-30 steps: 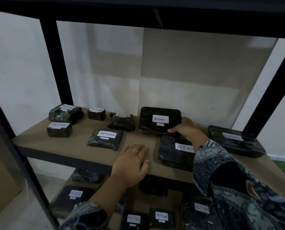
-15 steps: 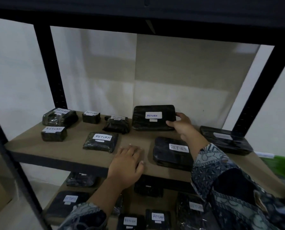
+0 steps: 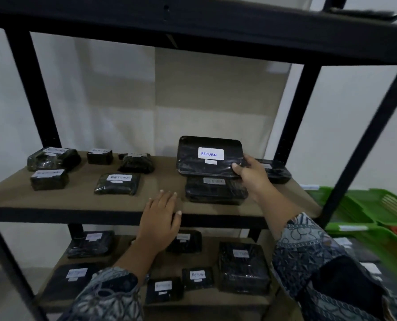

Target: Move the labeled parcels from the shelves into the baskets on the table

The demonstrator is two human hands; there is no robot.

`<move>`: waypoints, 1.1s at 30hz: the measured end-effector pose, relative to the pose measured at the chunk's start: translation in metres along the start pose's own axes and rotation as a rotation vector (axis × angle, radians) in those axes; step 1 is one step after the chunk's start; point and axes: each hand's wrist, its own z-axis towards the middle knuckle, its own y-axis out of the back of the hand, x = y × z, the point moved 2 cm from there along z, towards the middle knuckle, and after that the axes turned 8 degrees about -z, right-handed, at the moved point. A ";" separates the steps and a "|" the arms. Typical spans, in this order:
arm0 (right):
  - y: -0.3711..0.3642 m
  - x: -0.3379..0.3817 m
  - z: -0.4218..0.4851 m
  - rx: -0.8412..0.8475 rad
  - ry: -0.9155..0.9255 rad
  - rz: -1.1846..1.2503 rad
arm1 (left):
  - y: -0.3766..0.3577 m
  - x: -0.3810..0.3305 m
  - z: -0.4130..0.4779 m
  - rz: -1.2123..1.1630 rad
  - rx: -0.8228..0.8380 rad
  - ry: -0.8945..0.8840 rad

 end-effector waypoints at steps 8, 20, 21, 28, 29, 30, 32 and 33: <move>0.067 -0.043 -0.073 -0.140 -0.068 0.056 | -0.031 -0.042 -0.050 0.117 0.044 -0.018; 0.190 -0.136 -0.143 -0.255 -0.168 0.155 | -0.108 -0.148 -0.082 0.067 0.185 -0.123; 0.204 -0.144 -0.146 -0.259 -0.177 0.161 | -0.116 -0.161 -0.083 0.044 0.185 -0.128; 0.314 -0.185 -0.160 -0.278 -0.278 0.143 | -0.176 -0.259 -0.091 -0.006 0.262 -0.163; 0.330 -0.190 -0.159 -0.277 -0.285 0.141 | -0.185 -0.273 -0.091 -0.018 0.268 -0.168; 0.345 -0.195 -0.158 -0.278 -0.288 0.140 | -0.195 -0.287 -0.090 -0.033 0.271 -0.174; 0.372 -0.203 -0.155 -0.288 -0.282 0.145 | -0.210 -0.313 -0.089 -0.066 0.275 -0.188; 0.385 -0.206 -0.153 -0.298 -0.276 0.145 | -0.217 -0.327 -0.087 -0.076 0.280 -0.194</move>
